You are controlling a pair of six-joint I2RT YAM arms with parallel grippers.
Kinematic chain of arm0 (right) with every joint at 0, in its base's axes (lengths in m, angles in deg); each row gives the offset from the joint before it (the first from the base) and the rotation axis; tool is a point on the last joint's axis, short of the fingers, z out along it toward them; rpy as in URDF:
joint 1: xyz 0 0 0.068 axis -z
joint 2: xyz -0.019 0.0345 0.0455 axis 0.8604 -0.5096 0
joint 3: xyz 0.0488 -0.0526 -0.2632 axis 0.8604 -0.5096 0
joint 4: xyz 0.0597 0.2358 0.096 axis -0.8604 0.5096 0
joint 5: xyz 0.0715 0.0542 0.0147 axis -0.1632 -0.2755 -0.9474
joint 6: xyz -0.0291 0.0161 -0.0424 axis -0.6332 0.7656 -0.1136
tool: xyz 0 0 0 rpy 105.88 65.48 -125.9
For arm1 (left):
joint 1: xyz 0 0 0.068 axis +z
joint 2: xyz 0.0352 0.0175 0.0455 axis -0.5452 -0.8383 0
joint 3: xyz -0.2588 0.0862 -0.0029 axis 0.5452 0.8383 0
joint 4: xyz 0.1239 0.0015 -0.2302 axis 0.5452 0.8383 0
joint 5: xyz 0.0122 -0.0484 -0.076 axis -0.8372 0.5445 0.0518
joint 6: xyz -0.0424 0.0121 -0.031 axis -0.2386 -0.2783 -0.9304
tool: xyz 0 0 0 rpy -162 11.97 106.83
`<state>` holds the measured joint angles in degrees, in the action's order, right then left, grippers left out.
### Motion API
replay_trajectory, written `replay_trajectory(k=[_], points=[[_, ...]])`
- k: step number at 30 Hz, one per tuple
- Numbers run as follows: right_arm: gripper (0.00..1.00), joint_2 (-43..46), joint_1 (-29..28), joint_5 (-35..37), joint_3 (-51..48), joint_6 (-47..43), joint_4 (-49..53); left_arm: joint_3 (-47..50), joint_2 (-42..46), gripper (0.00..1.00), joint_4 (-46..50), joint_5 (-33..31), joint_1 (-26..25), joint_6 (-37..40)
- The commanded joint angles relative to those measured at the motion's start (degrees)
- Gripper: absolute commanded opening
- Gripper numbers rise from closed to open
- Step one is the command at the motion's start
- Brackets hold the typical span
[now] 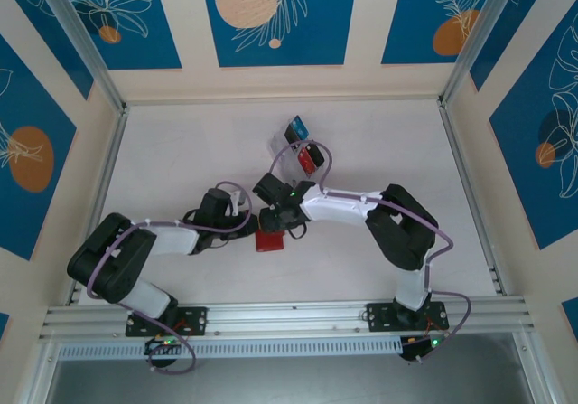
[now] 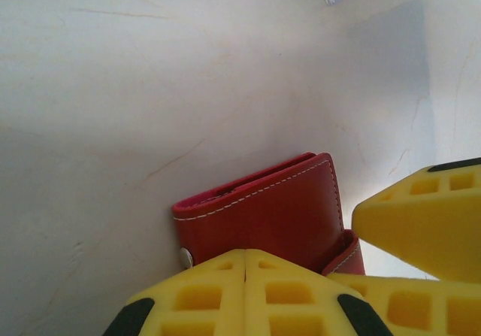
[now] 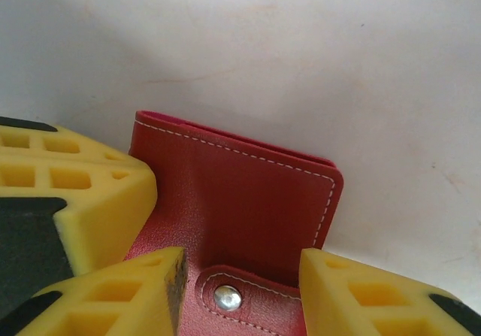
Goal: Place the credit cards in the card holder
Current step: Open the button on the card holder.
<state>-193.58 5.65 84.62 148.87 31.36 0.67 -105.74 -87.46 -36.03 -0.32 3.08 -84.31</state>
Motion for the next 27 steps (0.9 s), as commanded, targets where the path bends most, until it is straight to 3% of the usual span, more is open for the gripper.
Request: replay_trajectory(k=[1,6,13,16,22,27], points=[[0.45,-1.1,-1.1,-0.9,0.5,-0.3,1.6,1.8,-1.7,0.00,2.1,-0.4,-1.1,-0.3],[0.45,-2.7,-2.3,2.5,0.5,0.6,3.6,2.2,-1.8,0.00,0.9,-0.3,-1.3,-0.8],[0.44,-5.3,-5.8,13.9,0.4,3.6,8.6,3.6,-0.5,0.00,0.5,-1.2,-1.3,-1.2],[0.43,-6.0,-6.6,13.0,-1.0,4.2,7.8,4.2,0.2,0.00,0.7,-1.6,-1.3,-1.1],[0.29,-4.4,-7.0,13.2,-3.1,5.0,6.7,4.5,1.0,0.00,1.9,-3.0,-1.5,-0.6],[0.02,-0.5,-6.5,13.0,-3.4,3.9,6.9,4.6,0.1,0.00,2.0,-4.1,-1.9,-0.2]])
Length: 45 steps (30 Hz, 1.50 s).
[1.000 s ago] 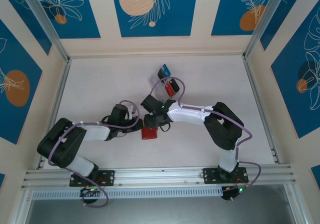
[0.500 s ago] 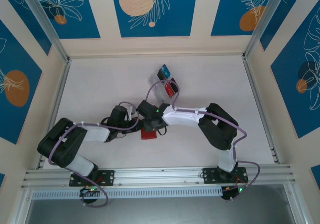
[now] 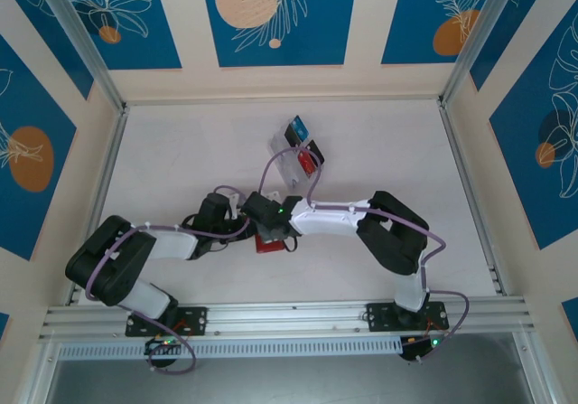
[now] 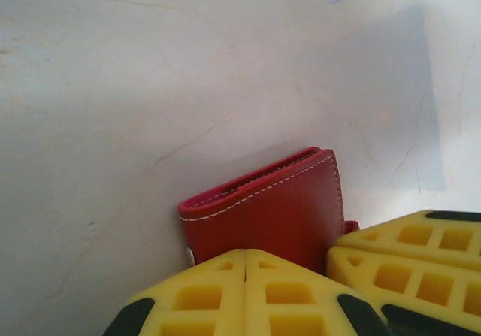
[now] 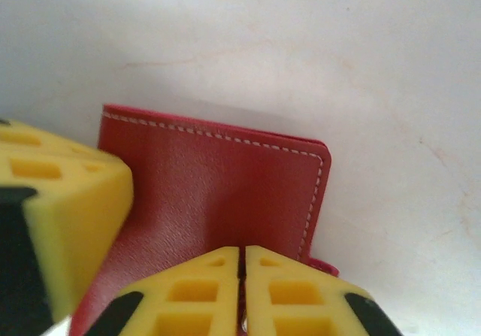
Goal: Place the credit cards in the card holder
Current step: Open the button on the card holder, then open the card holder at the bottom-center of the table.
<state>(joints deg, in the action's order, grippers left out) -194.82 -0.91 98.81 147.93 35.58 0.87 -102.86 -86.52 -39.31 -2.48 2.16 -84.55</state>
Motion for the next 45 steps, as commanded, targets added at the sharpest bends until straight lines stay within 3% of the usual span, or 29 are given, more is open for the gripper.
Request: replay_trajectory(k=[1,9,12,17,20,24,29,35,45], points=[[0.00,1.9,0.4,-1.6,-2.7,-0.7,6.3,1.7,-1.1,0.00,5.1,-2.2,-1.0,0.1],[0.00,12.0,7.2,-13.2,-11.4,-0.2,-0.9,1.8,-2.9,0.00,3.2,-2.0,-2.1,0.0],[0.11,14.2,10.6,-15.7,-16.1,3.0,-4.5,1.8,-2.8,0.00,2.4,-1.6,-3.0,0.3],[0.27,14.8,8.9,-5.5,-16.6,7.7,-2.6,1.6,-2.1,0.00,2.2,-2.0,-4.3,0.3],[0.42,15.7,6.8,-0.2,-14.4,8.4,0.9,1.6,-1.8,0.00,2.4,-2.2,-4.8,0.2],[0.48,18.2,4.5,2.0,-10.9,7.1,4.0,1.6,-1.6,0.00,2.6,-2.4,-5.2,0.1],[0.34,19.5,3.7,-5.9,-6.6,3.9,3.3,1.6,-1.7,0.00,2.6,-2.9,-5.7,0.0],[0.09,15.7,6.0,-17.0,-5.7,3.7,-1.6,1.6,-1.8,0.00,2.4,-3.3,-6.1,-0.1],[0.06,9.6,11.3,-18.7,-12.2,4.5,-5.9,1.5,-1.7,0.00,3.2,-3.4,-6.3,0.5]])
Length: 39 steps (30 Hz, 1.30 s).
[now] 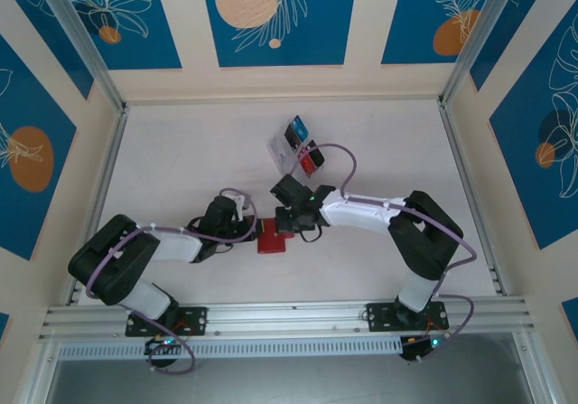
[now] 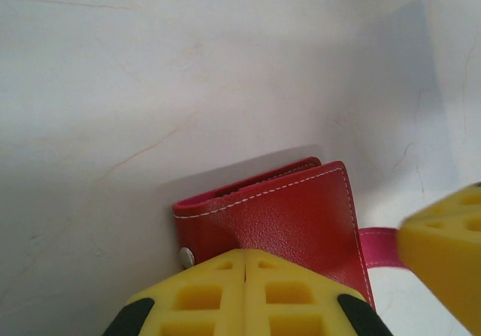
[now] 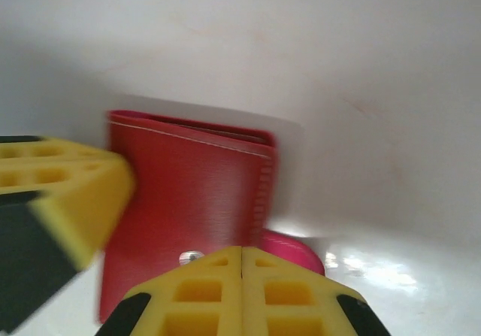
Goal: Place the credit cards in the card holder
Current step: Open the card holder at the bottom-center of the table.
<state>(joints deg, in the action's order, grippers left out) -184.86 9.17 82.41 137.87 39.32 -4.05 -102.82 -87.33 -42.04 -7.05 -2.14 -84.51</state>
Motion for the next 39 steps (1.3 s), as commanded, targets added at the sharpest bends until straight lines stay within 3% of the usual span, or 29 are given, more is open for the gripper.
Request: replay_trajectory(k=[1,8,21,25,29,32,35,39], points=[[0.06,-0.4,1.3,-2.1,-2.7,0.8,-0.9,1.4,-0.8,0.00,6.1,1.3,-2.1,0.6],[0.08,-2.3,1.3,-4.4,-3.5,1.3,-2.8,1.1,-1.0,0.00,6.0,1.9,-2.2,0.7],[0.33,-3.8,3.7,-11.1,-6.7,2.0,-9.9,-4.0,-0.9,0.00,11.3,3.7,-4.1,1.5],[0.37,-3.9,4.5,-12.3,-7.9,2.1,-11.1,-5.4,5.0,0.00,17.4,4.0,-4.0,2.3],[0.40,-4.4,5.0,-12.9,-8.7,2.4,-12.1,-7.2,14.4,0.12,28.1,1.1,-3.8,4.4],[0.41,-4.3,5.2,-13.1,-9.0,2.4,-12.2,-8.1,20.4,0.15,36.5,-2.3,-3.1,5.9],[0.43,-3.8,5.4,-13.1,-9.4,2.5,-12.3,-8.3,22.5,0.11,42.1,-4.3,-2.5,6.7],[0.44,-2.9,5.4,-13.0,-9.5,2.2,-12.0,-7.0,20.9,0.00,41.9,-3.8,-2.5,6.6]])
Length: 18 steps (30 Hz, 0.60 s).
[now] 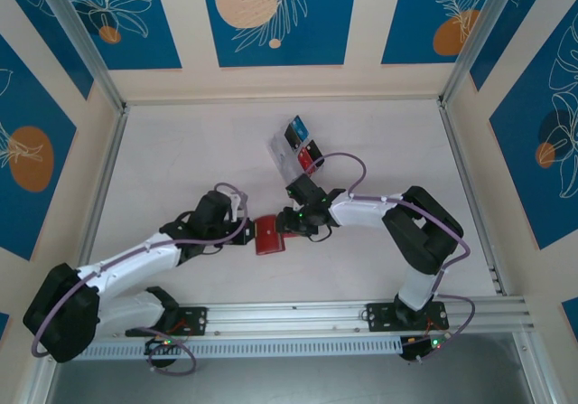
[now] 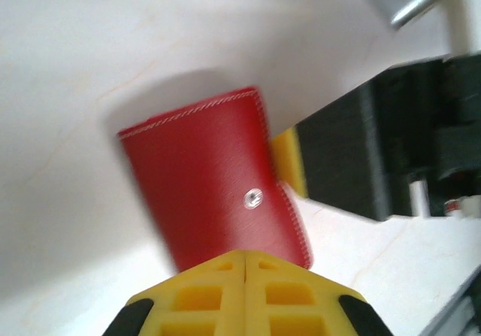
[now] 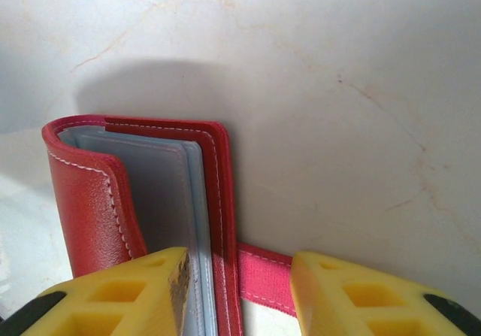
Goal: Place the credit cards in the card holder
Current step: Open the card holder at the bottom-center of the table.
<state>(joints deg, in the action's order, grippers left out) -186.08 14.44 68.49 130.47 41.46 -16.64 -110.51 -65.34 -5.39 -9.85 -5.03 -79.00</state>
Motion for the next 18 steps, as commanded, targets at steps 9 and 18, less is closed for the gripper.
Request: replay_trajectory(k=[9,18], points=[[0.47,1.6,-1.2,2.3,-0.7,-1.2,3.1,2.3,-9.5,0.00,-3.6,2.5,0.1,0.2],[0.51,4.2,-3.7,6.6,3.0,-2.9,8.0,2.2,-15.9,0.00,-11.3,4.6,-1.6,-1.9]])
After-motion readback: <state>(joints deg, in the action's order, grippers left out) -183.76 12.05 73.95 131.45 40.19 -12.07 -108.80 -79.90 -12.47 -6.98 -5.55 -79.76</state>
